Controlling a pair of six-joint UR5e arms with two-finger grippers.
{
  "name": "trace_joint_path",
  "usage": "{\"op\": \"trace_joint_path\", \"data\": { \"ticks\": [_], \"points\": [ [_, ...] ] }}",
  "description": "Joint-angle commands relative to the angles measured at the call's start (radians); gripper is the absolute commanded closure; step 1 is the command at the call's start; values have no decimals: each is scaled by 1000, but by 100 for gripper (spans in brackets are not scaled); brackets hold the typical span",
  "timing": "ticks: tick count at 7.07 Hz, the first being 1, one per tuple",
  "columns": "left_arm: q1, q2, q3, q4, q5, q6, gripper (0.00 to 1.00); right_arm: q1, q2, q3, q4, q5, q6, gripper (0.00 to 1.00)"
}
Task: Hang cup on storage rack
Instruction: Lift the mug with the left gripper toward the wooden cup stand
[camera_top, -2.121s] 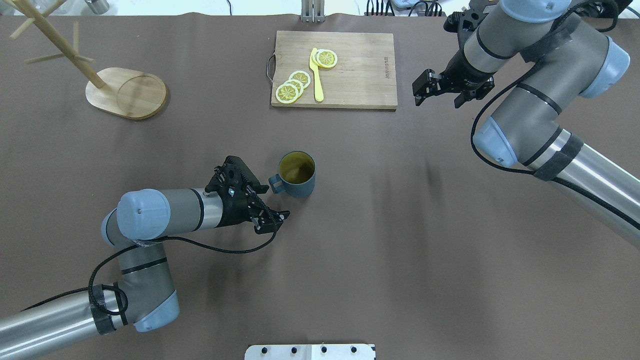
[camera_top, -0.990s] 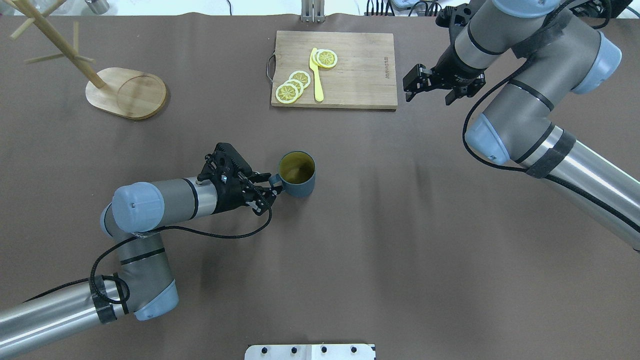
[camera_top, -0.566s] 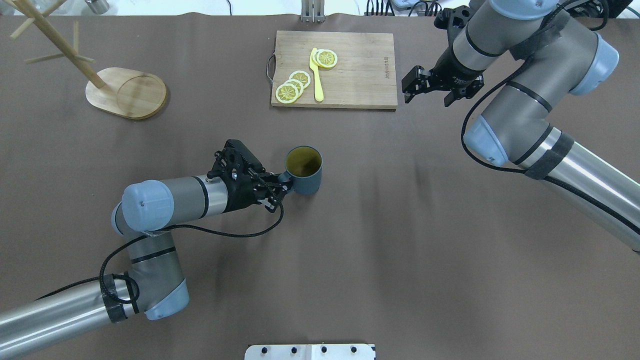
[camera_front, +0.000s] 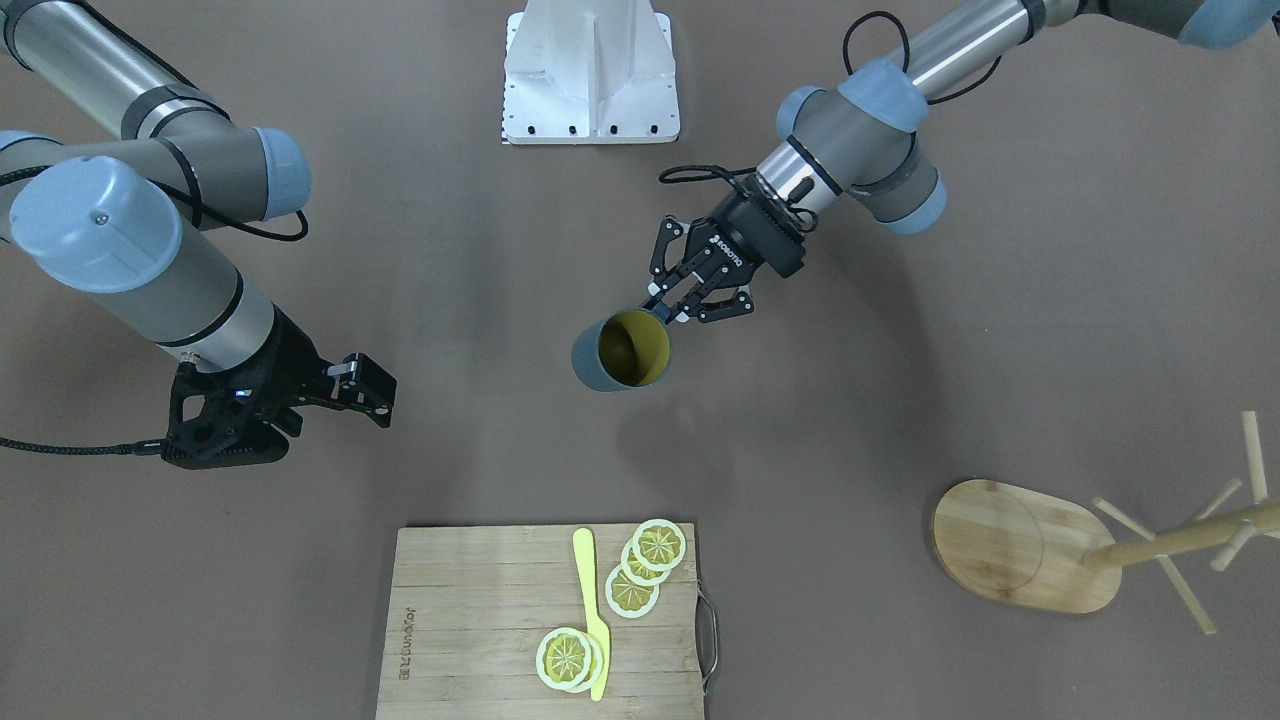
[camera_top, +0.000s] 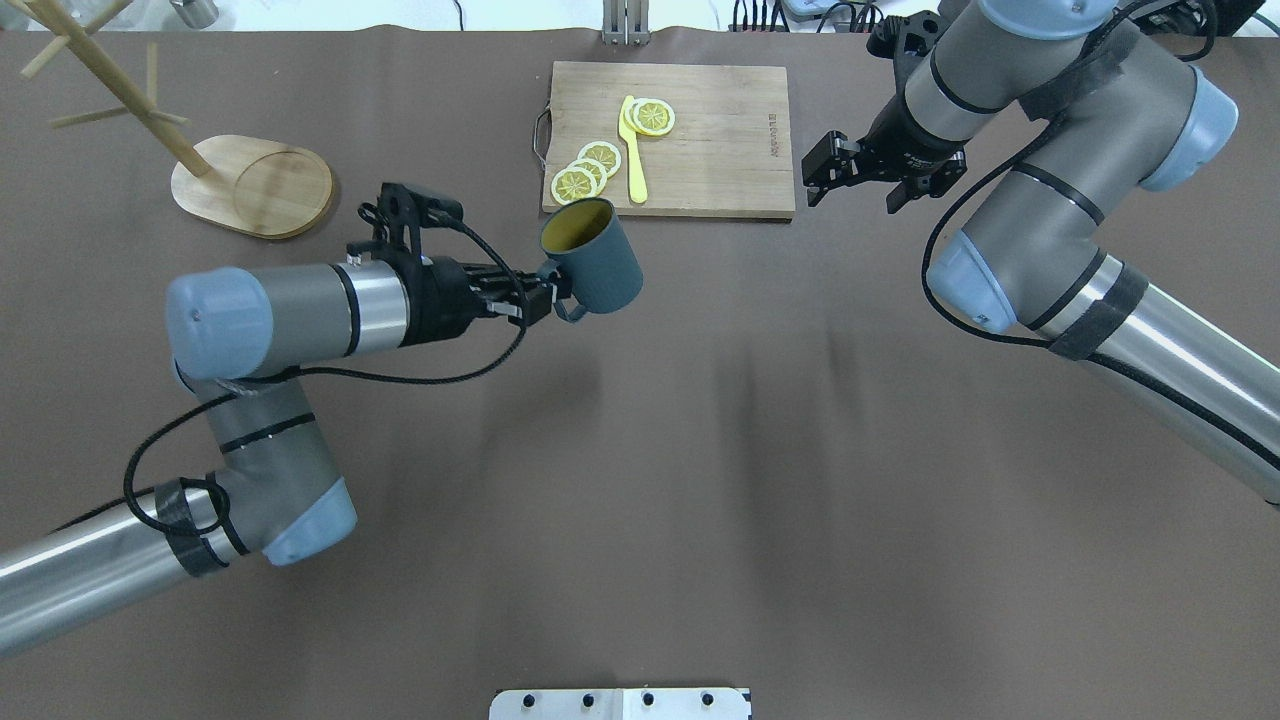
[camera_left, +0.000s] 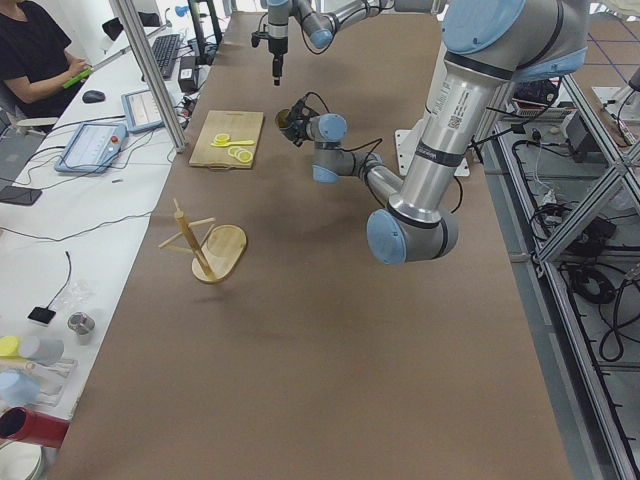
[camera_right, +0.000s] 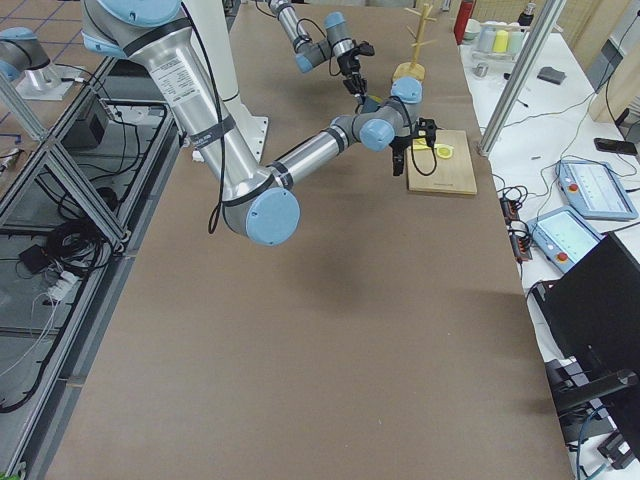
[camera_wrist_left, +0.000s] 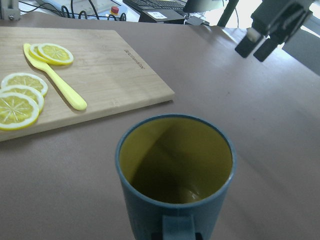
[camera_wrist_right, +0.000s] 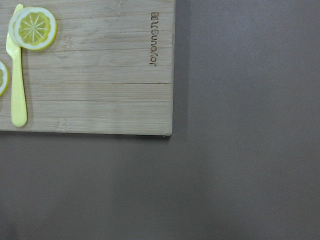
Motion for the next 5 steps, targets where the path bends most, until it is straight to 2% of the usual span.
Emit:
{"op": "trace_joint_path", "data": {
  "ticks": [1,2,4,5],
  "points": [
    [-175,1,-12,-46,-63,-306,100,0,1,3,1,0,1,1],
    [-234,1,-7,-83,-59,-472,100,0,4,5,1,0,1,1],
    [-337,26,11,-277,-43,-815,100,0,10,6,1,0,1,1],
    [-336,84,35,-427,84,-984,100,0,15,6,1,-3,1,1]
  ]
}}
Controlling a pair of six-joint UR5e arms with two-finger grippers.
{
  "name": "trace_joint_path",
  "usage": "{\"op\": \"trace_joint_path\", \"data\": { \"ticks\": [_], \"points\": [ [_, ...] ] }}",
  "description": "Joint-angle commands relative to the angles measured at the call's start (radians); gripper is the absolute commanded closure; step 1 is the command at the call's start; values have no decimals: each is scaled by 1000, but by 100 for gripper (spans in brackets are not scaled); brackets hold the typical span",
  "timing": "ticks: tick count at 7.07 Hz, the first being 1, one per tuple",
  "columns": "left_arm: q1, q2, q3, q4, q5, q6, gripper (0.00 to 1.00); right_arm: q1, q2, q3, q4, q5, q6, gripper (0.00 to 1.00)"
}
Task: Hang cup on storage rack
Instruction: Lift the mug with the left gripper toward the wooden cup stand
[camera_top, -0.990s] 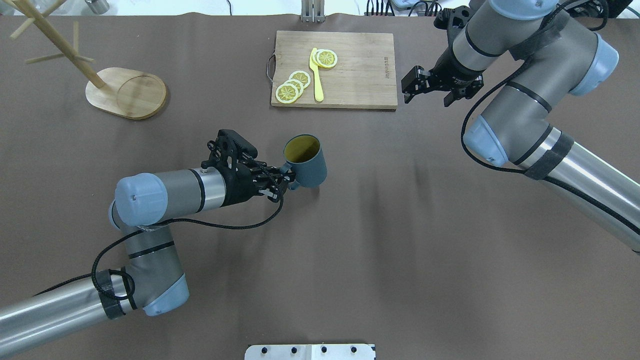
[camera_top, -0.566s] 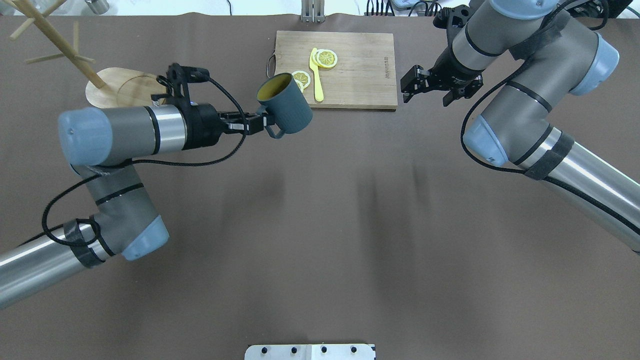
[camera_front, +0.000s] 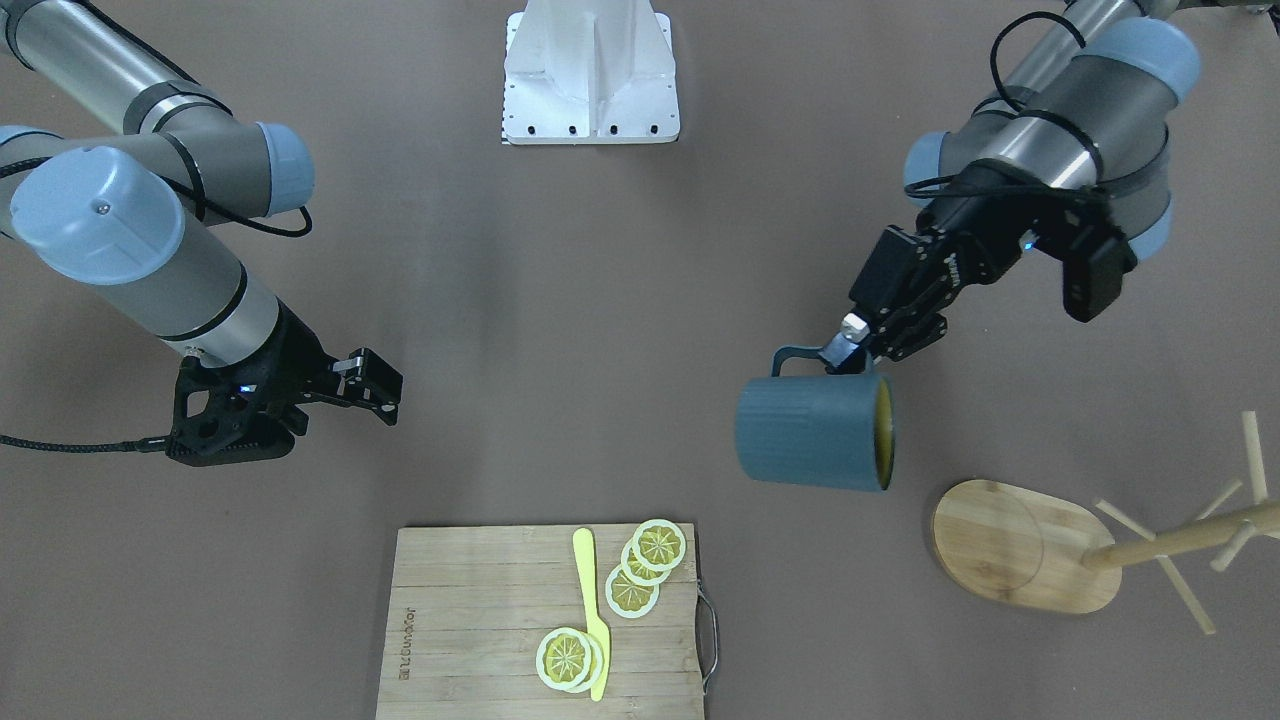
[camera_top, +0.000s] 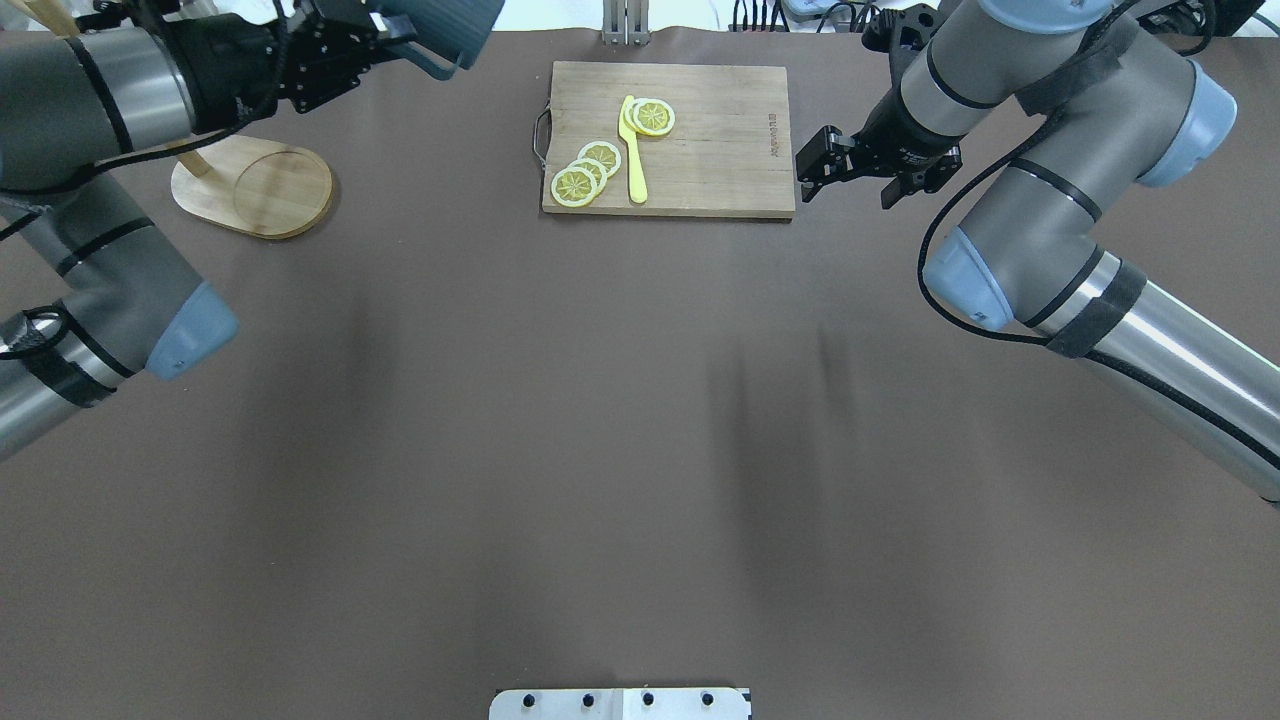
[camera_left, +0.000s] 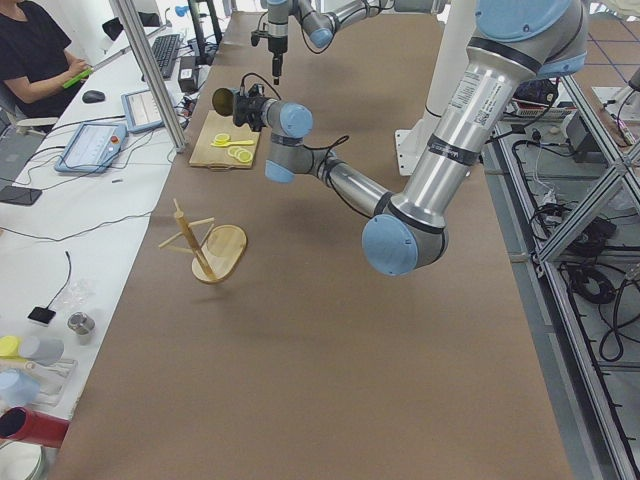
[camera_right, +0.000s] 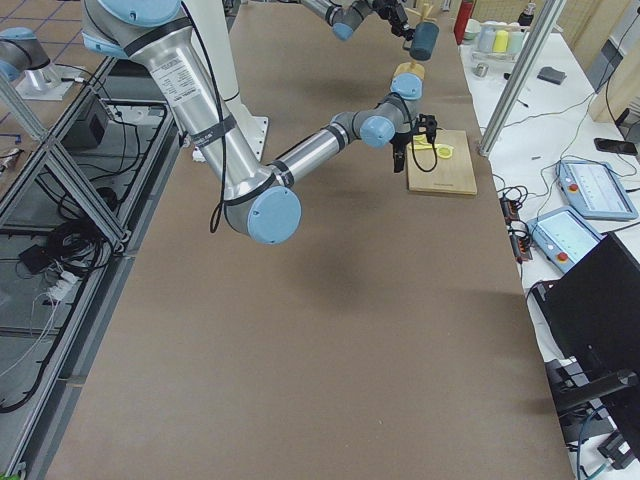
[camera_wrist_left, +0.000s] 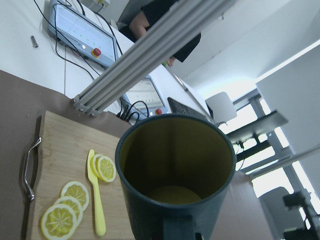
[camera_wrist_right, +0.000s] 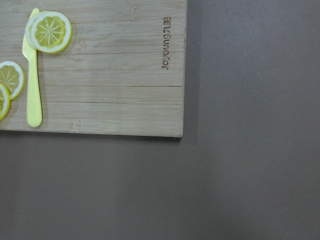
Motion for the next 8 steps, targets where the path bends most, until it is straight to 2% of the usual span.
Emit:
{"op": "trace_joint_path", "data": {
  "ticks": [1,2,3,5,6,8],
  "points": [
    [-22,57,145,-370,165,-344,100,-3,6,1,0,-4,0,1],
    [-21,64,284,-572,225,-417,100,-6,18,1,0,-7,6,1],
    [-18,62,325,-629,290,-477,100,-9,26,2,0,-8,23,1],
    [-13,43,324,-633,451,-643,100,-17,26,2,0,-10,31,1],
    [-7,37,330,-633,508,-653,100,-18,26,2,0,-10,31,1],
    [1,54,353,-634,529,-654,100,-23,26,2,0,-18,31,1]
  ]
}}
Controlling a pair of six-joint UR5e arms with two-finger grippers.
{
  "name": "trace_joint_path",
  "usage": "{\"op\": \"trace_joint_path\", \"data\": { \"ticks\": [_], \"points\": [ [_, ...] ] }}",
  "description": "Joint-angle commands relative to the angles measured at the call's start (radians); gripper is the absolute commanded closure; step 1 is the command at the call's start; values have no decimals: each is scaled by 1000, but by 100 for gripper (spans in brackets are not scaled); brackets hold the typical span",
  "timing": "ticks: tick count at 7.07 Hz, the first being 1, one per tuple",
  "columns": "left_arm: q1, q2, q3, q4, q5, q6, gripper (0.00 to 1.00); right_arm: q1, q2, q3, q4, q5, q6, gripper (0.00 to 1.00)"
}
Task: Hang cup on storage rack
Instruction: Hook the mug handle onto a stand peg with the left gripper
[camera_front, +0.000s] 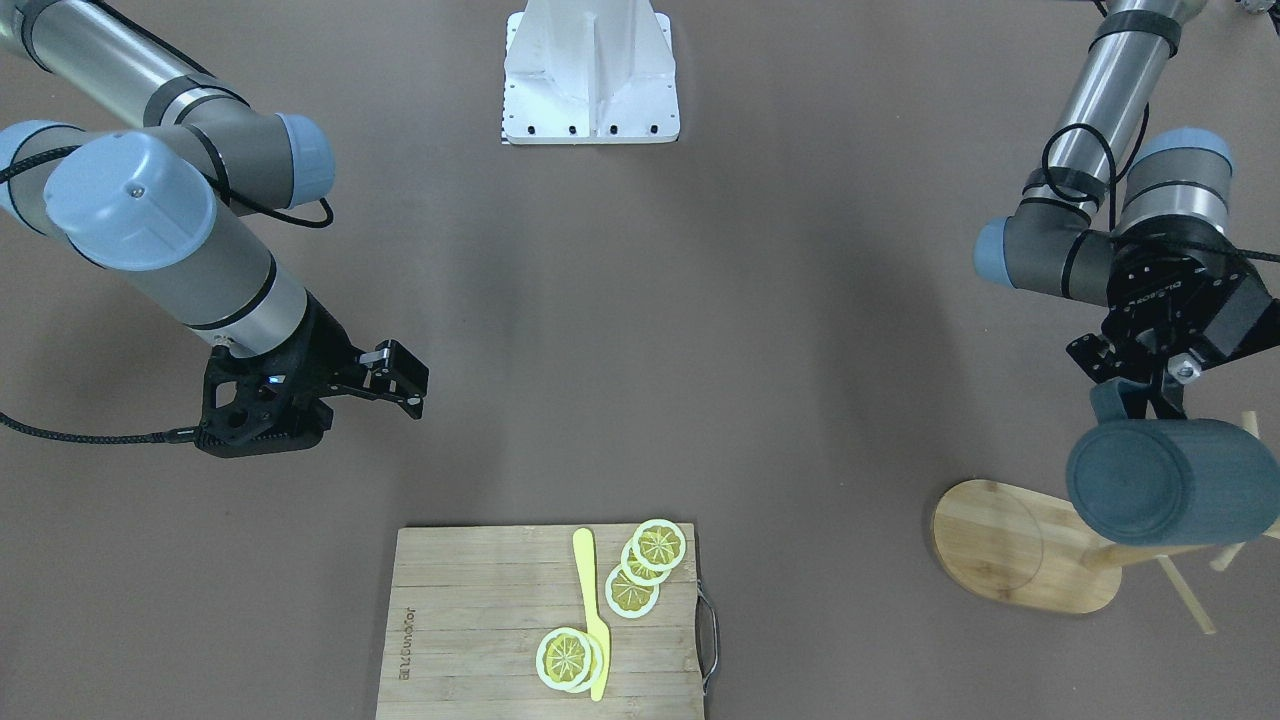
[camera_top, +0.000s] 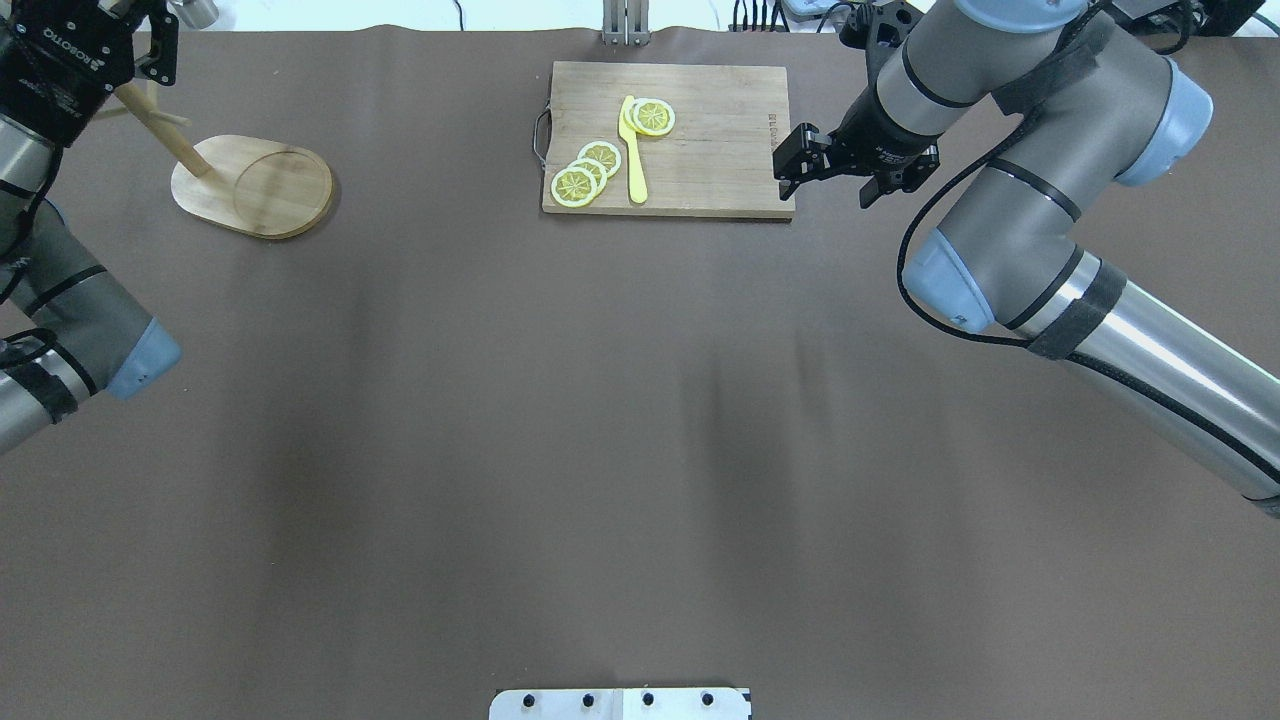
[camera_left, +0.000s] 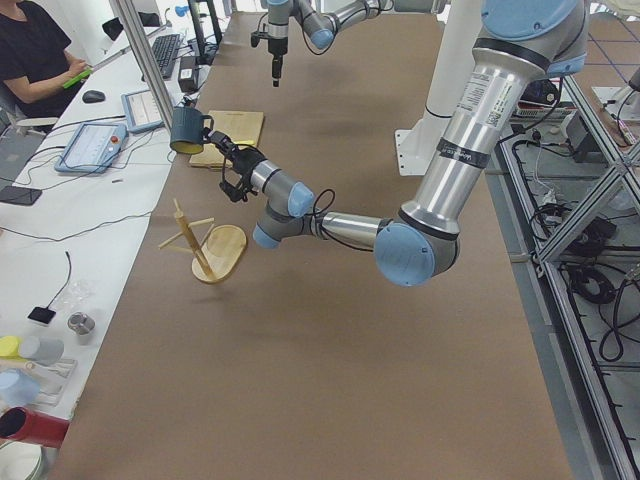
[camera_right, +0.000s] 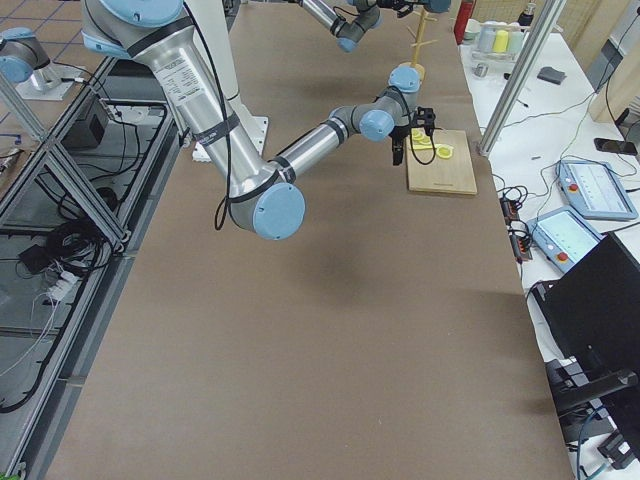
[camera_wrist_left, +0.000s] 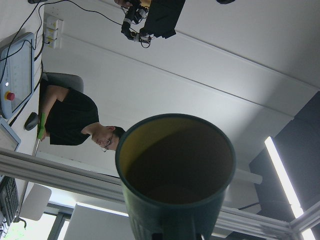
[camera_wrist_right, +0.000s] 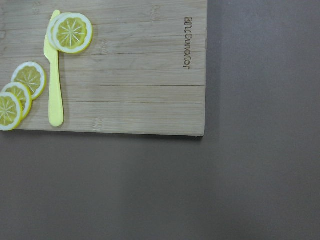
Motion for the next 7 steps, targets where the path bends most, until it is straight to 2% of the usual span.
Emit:
{"op": "trace_joint_path", "data": {
  "ticks": [1,3,7],
  "points": [
    [16,10,31,-1,64,-9,100,-5,2,0,0,-7,1,1],
    [63,10,40,-1,118,-9,100,-8,5,-2,0,-11,1,1],
    [79,10,97,0,160,-24,100,-20,8,-2,0,-27,1,1]
  ]
}}
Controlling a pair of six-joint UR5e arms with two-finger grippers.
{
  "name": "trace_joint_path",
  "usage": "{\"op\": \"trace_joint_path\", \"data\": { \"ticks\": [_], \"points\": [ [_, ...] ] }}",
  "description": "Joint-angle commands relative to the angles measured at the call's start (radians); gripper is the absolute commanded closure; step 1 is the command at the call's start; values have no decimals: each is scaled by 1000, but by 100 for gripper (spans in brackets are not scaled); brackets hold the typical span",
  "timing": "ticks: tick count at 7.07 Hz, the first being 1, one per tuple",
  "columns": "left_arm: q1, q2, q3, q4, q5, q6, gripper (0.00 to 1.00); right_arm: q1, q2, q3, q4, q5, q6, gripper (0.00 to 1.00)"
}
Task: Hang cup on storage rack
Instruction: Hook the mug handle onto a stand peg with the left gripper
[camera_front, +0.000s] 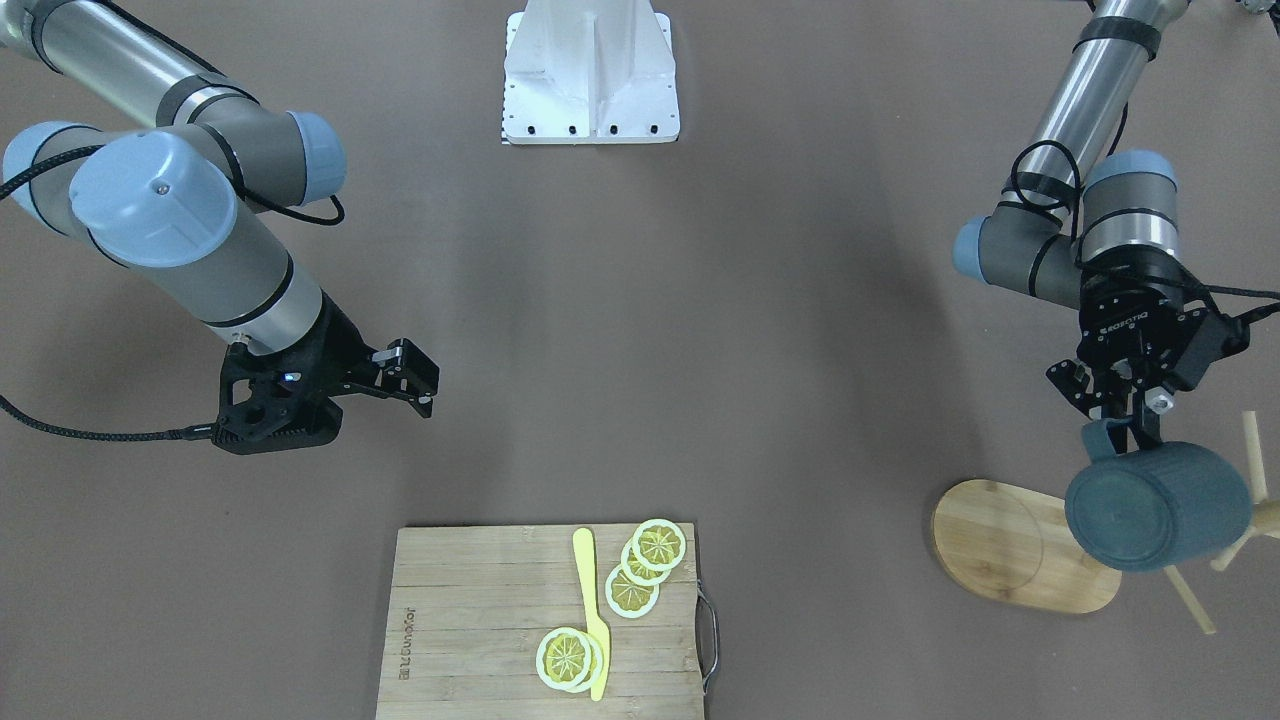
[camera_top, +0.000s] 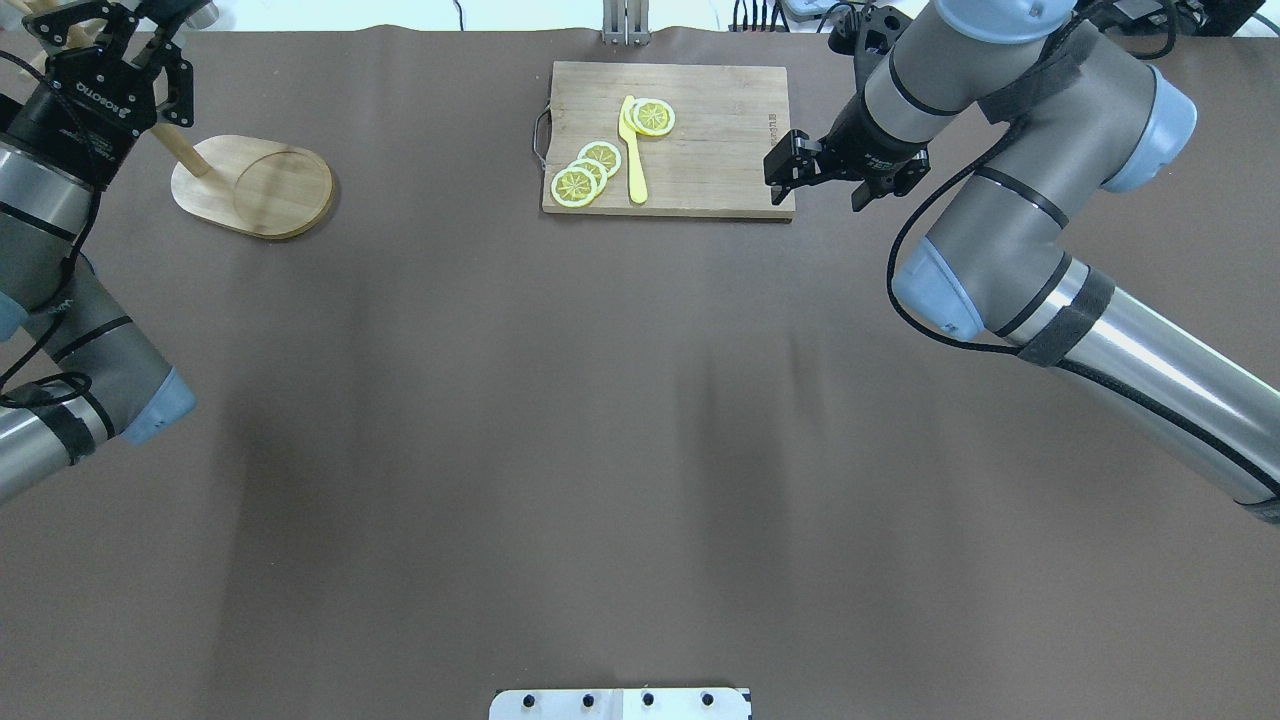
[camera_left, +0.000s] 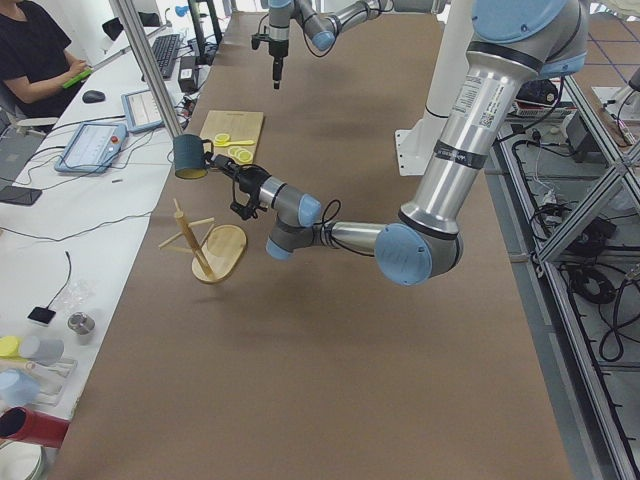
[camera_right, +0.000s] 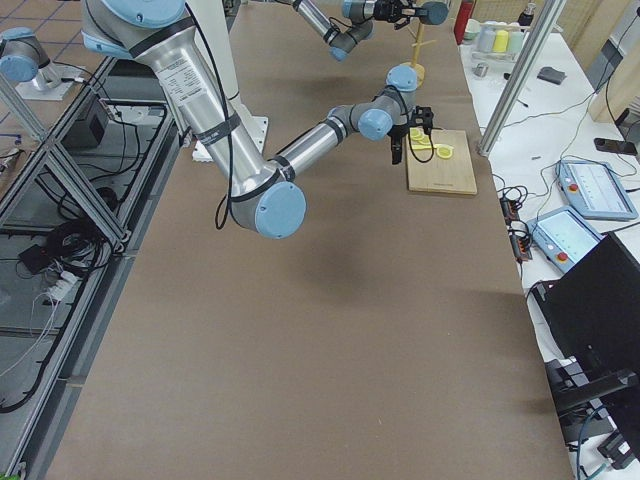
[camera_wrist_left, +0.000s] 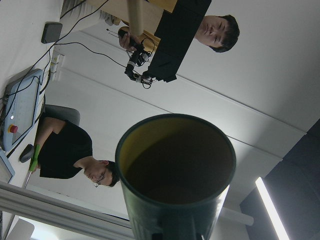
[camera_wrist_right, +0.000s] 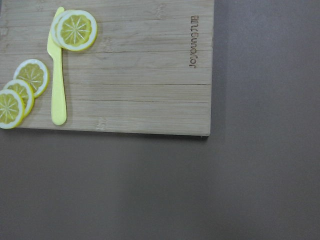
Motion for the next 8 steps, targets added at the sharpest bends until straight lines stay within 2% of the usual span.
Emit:
{"op": "trace_joint_path", "data": {
  "ticks": [1,8],
  "points": [
    [1,-1,58,1,10,-24,100,-5,0,0,0,-4,0,1],
    [1,11,101,9,54,-76,100,-14,0,-5,0,-10,-2,1]
  ]
}}
